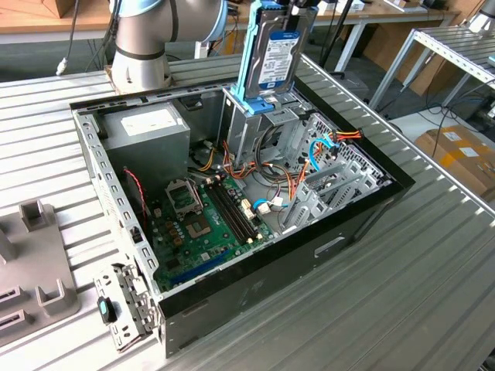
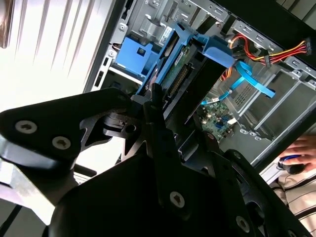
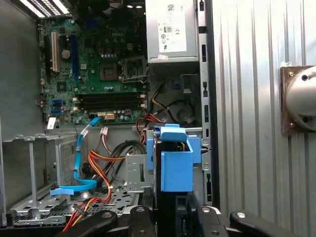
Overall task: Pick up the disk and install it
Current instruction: 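Pick up the disk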
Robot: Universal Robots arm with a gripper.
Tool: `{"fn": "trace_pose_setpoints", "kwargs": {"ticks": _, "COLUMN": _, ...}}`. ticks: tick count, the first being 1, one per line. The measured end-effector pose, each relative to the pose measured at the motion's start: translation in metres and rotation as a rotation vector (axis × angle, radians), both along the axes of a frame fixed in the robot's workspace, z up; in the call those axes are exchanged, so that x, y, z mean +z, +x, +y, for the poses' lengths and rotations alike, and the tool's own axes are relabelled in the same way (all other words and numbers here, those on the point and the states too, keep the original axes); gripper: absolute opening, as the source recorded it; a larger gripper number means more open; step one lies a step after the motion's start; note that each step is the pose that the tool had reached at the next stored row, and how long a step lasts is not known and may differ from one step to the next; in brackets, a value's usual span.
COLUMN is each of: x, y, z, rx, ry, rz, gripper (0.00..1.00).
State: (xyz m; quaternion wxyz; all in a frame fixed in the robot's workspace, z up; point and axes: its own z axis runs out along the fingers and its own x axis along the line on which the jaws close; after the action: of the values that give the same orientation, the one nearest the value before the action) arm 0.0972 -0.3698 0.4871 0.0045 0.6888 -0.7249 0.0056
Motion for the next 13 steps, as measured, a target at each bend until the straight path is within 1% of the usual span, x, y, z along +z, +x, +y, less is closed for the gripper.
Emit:
{"fn": "trace_pose_setpoints", "kwargs": {"ticks": 3, "x": 0.0, "y": 0.0, "z": -0.0039, "rx": 0.0, "ry": -0.0016, "rz": 0.0, "gripper": 0.35}}
{"fn": "trace_pose_setpoints", "kwargs": {"ticks": 5, "x": 0.0, "y": 0.0, "z": -0.0058, "rx": 0.0, "ry": -0.0027, "rz": 0.0, "gripper": 0.35}}
{"fn": "trace_pose_setpoints", "kwargs": {"ticks": 7, "x": 0.0, "y": 0.0, "z": -0.008, "rx": 0.0, "ry": -0.0043, "rz": 0.0, "gripper": 0.35}}
{"fn": "trace_pose_setpoints", "kwargs": {"ticks": 9, "x": 0.0, "y": 0.0, "z": -0.0111, "rx": 0.0, "ry": -0.0065, "rz": 0.0, "gripper": 0.35}}
{"fn": "trace_pose_setpoints", "kwargs": {"ticks": 13, "x": 0.0, "y": 0.0, "z": -0.0155, "rx": 0.0, "ry": -0.0097, "rz": 0.0, "gripper": 0.35}}
